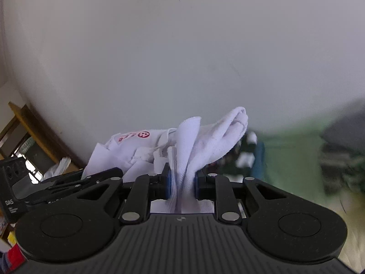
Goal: Fold clothes
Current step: 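Lift the folded white shirt with both grippers and carry it to the clothes stack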
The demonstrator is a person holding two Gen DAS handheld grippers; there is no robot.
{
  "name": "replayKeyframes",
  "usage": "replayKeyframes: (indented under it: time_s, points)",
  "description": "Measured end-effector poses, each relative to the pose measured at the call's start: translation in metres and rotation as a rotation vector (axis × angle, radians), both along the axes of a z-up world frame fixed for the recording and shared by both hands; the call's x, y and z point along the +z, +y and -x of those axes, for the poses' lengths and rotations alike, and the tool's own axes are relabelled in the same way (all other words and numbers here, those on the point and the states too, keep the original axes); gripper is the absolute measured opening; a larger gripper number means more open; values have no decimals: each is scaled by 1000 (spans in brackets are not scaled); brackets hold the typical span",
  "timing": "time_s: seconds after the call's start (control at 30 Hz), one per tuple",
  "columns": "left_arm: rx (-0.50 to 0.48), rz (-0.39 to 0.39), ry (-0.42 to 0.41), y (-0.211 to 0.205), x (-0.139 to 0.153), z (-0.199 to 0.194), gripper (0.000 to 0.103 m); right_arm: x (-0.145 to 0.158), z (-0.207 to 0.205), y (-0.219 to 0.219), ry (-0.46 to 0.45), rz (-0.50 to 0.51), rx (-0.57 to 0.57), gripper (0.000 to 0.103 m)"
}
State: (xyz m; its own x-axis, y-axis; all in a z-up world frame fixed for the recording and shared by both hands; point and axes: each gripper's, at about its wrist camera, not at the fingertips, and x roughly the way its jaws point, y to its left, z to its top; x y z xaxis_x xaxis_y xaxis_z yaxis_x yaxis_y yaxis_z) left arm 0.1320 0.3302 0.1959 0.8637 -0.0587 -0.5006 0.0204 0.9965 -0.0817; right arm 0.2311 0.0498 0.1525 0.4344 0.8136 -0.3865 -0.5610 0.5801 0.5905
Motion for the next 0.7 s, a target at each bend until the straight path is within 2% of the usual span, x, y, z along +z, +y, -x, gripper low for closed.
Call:
replayKeyframes:
  time_s: [0.13, 0.23, 0.33, 0.5, 0.67, 0.7]
  points:
    - [42, -29, 9, 29, -12, -43, 27, -9, -32, 34, -31, -11, -26, 20]
    - [66, -19, 41, 46, -33, -68, 29, -23, -52, 52, -44, -7, -49, 20]
    - [88, -4, 91, 61, -58, -87, 32, -43, -70, 66, -28, 14, -64, 20]
    - [111, -28, 169, 76, -97, -109, 36, -78, -88, 76, 22, 40, -82, 20]
    - [108, -24, 173, 89, -119, -113, 60, -99, -92, 67, 34, 62, -110, 20]
    - [106, -18, 175, 93, -123, -113, 67, -103, -95, 70, 39, 79, -113, 20]
